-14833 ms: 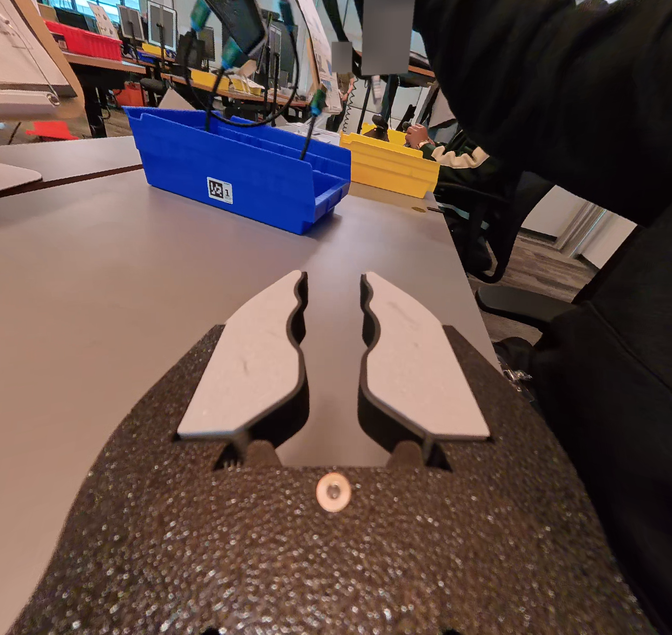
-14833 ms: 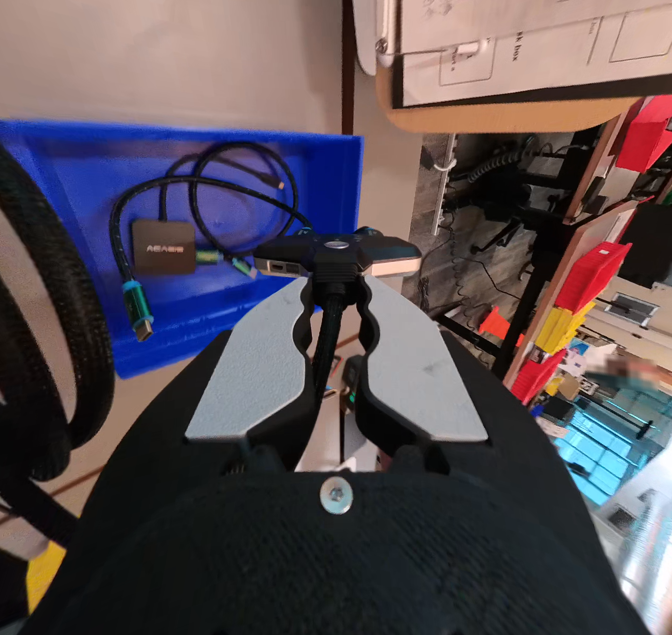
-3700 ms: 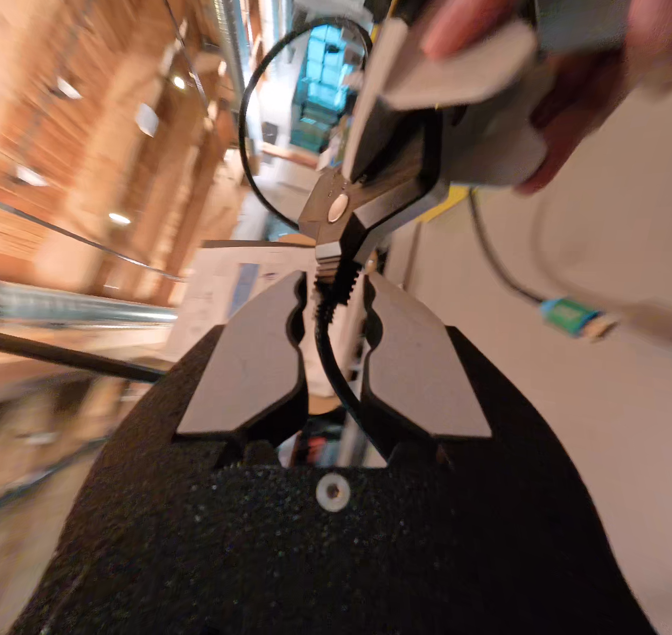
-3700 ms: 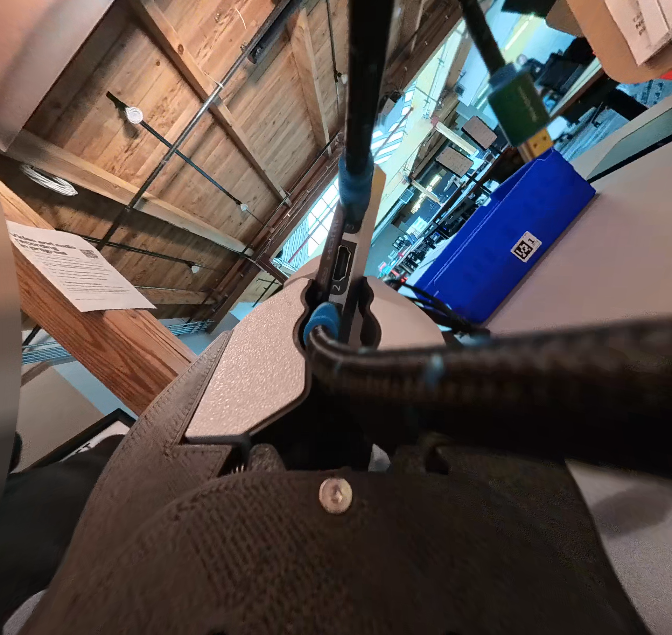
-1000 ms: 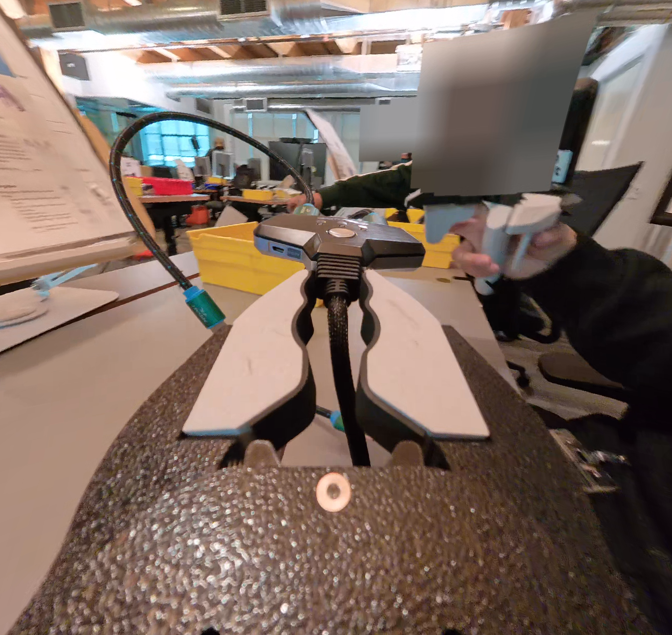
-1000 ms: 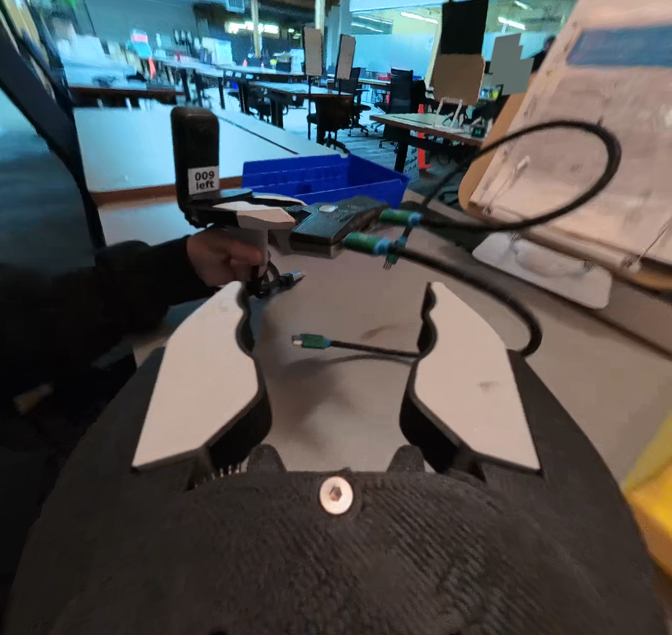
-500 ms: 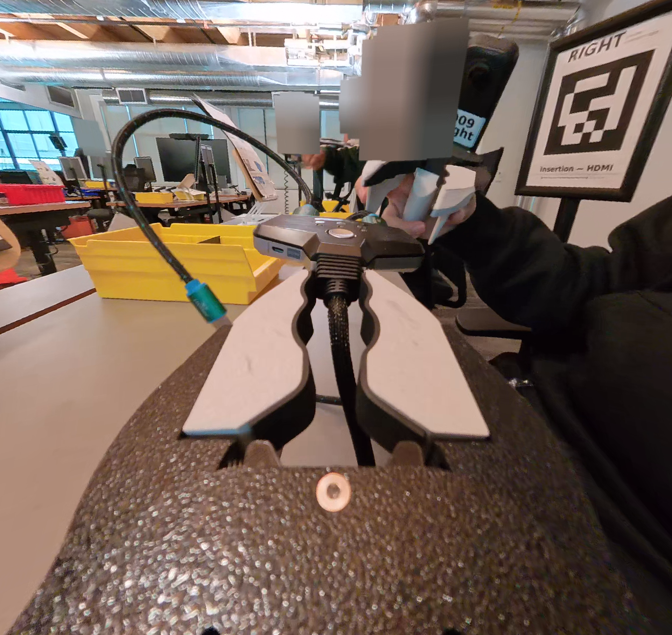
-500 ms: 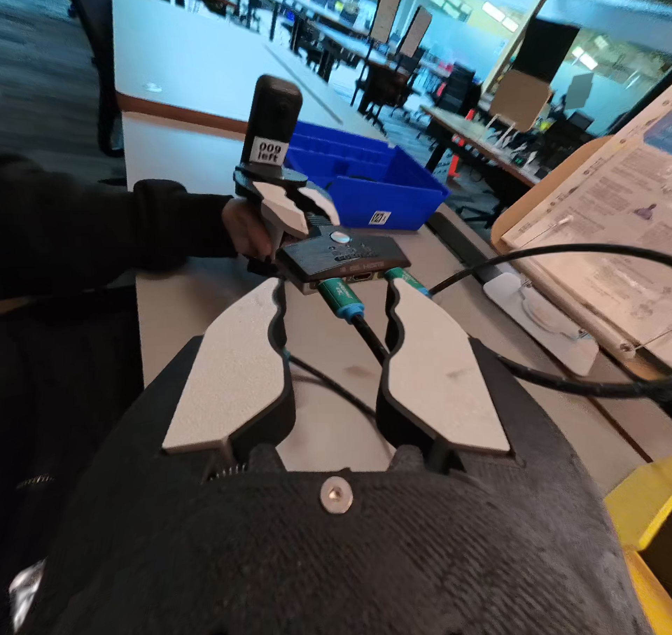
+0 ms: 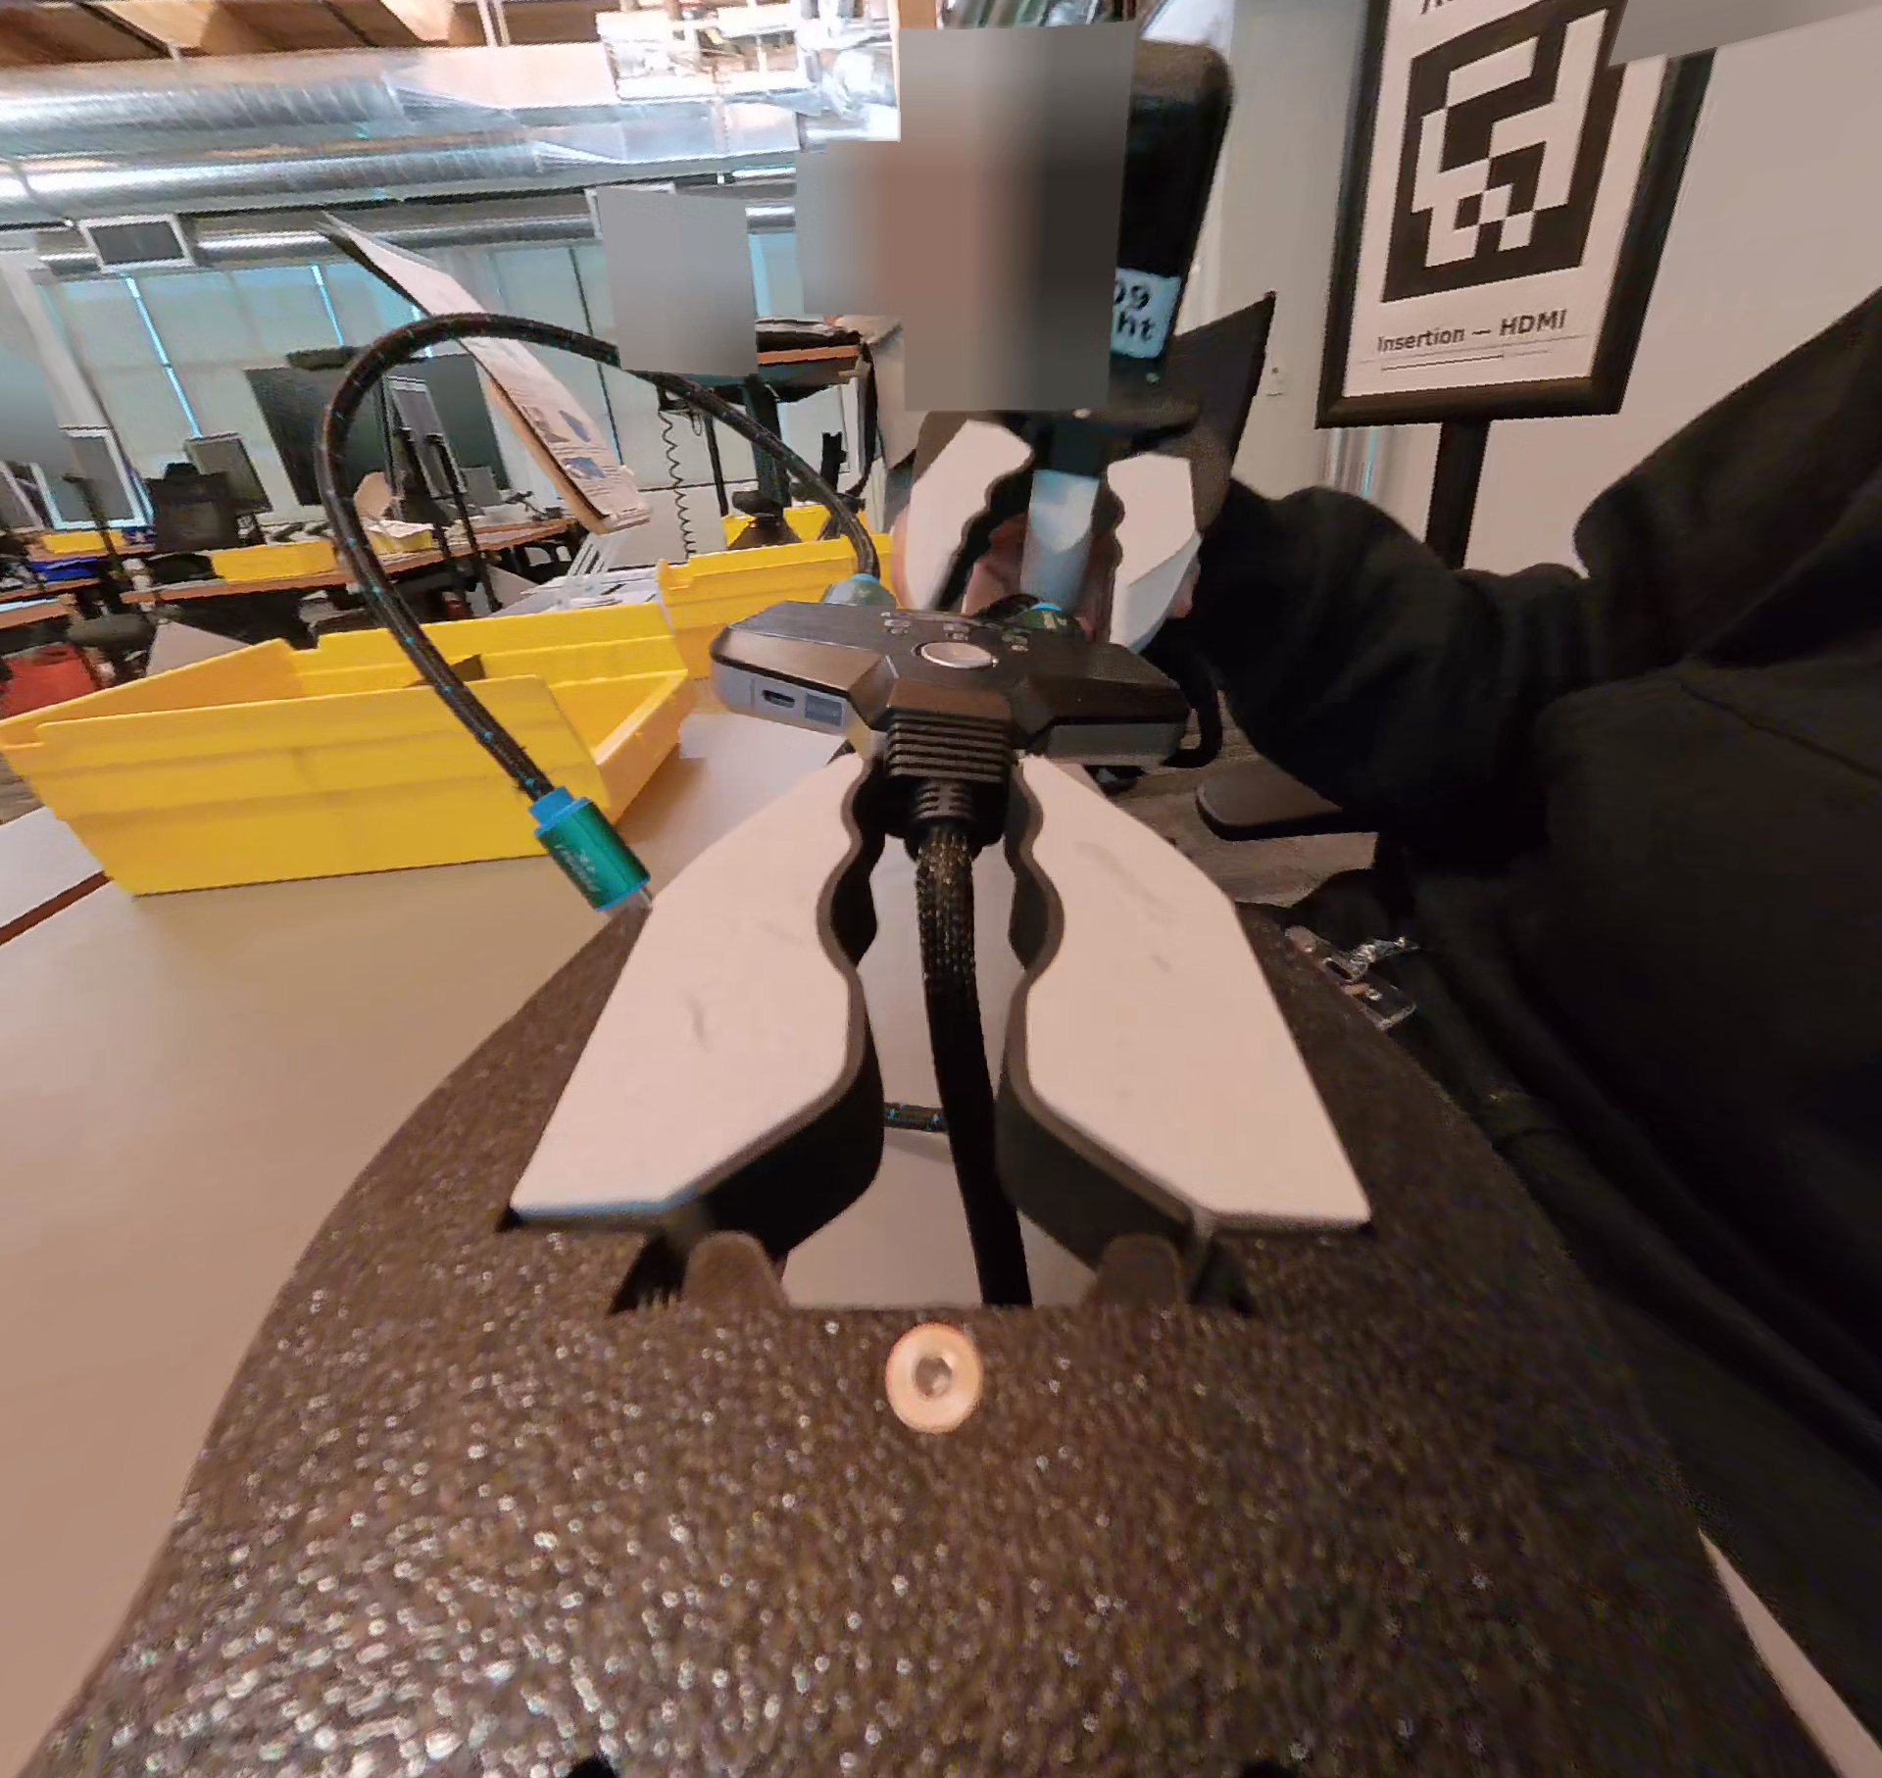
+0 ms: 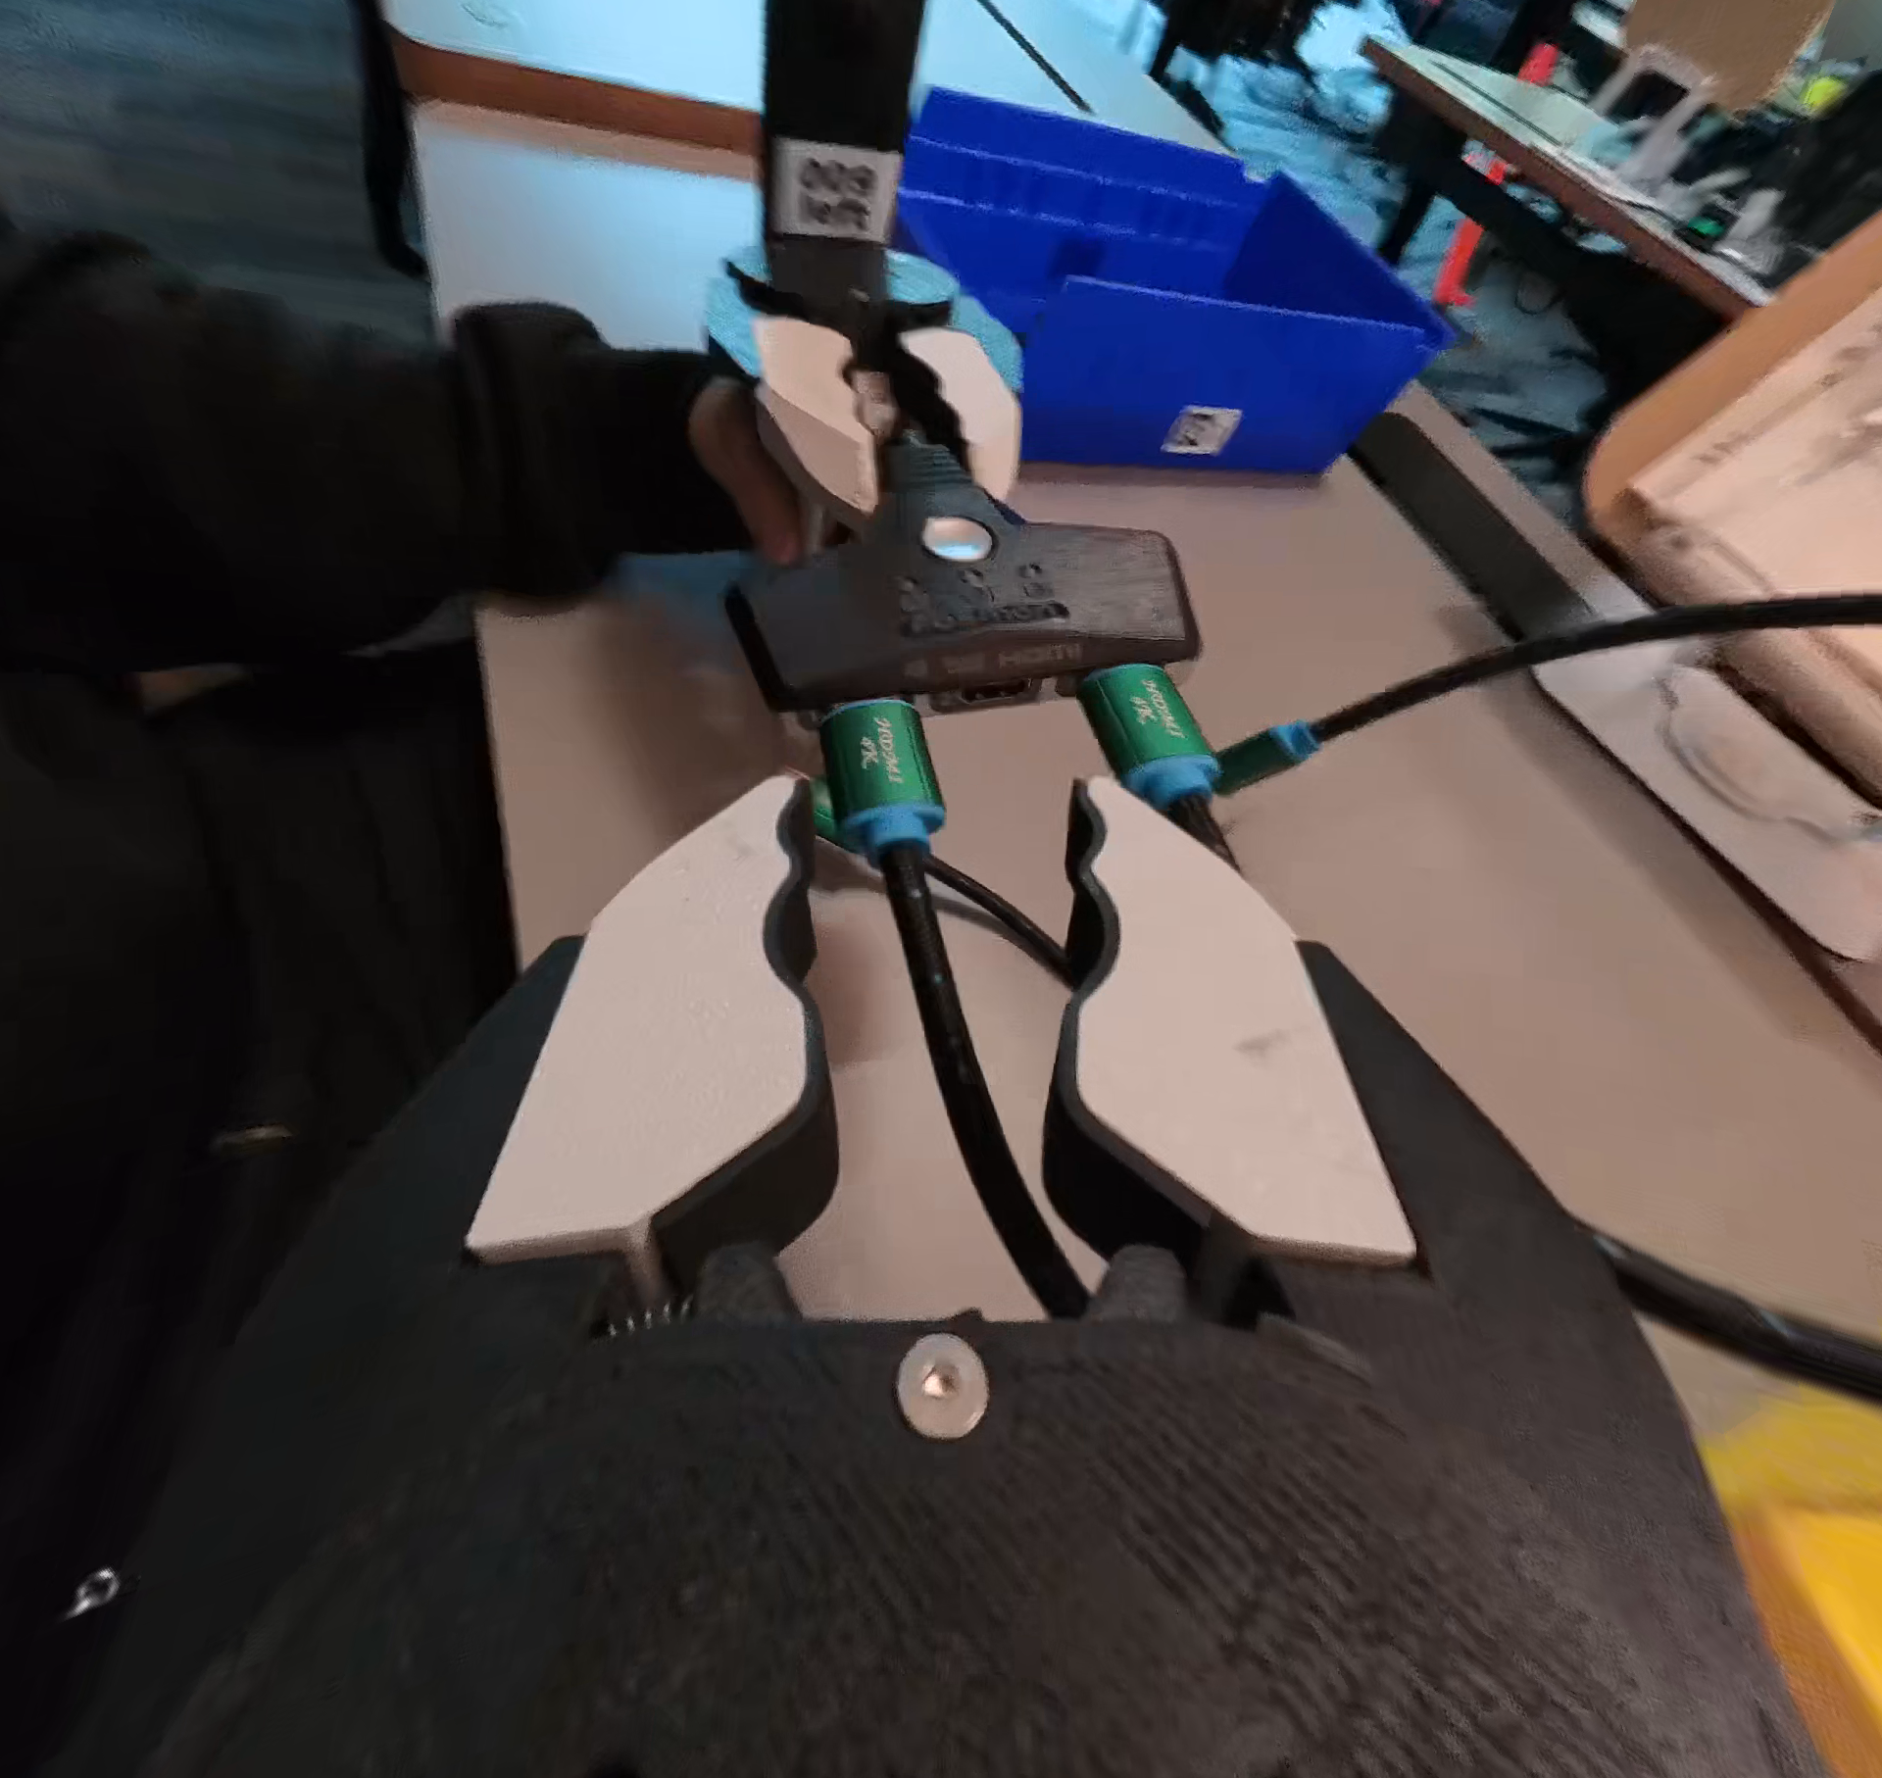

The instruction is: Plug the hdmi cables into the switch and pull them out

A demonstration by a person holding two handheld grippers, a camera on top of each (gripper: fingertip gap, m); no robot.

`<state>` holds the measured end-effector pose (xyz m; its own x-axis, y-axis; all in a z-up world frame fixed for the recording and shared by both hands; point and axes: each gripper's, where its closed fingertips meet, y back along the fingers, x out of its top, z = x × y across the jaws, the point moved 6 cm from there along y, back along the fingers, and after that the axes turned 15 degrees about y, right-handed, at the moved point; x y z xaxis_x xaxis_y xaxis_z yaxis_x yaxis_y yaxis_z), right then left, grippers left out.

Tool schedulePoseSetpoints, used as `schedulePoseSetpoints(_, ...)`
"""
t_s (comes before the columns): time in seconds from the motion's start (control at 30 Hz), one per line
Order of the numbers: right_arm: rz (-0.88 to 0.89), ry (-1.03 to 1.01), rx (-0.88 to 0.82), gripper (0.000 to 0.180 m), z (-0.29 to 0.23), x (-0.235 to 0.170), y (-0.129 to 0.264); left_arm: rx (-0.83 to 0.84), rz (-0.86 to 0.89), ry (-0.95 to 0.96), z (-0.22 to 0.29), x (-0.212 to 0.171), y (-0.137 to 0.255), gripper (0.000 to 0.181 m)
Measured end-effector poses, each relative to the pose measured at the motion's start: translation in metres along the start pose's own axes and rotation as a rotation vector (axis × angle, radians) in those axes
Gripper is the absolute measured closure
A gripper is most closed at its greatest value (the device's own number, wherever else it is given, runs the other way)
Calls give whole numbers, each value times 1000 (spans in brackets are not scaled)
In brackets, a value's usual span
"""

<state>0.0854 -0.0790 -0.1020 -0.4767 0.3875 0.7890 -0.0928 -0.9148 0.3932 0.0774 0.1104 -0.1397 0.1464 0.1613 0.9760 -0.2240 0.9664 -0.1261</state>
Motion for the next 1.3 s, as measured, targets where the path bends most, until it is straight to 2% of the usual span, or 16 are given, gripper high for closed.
schedulePoseSetpoints(0.13,179,-104,81,145,-10,2,-13,5,9,-10,0,-1,-3,159)
schedulePoseSetpoints(0.53,217,-173,127,149,-12,0,-16,-20,16,-13,3,0,-1,158)
schedulePoseSetpoints(0.6,236,-170,116,158,-11,1,-16,-33,26,-6,3,0,-1,158)
schedulePoseSetpoints(0.67,243,-177,112,158,-10,2,-16,-39,33,5,3,0,0,158)
schedulePoseSetpoints(0.97,95,-131,176,157,-13,5,-5,-52,-20,-28,10,-3,-9,158)
schedulePoseSetpoints(1.3,15,-135,193,156,-14,-2,14,-33,-90,-77,15,-6,-27,158)
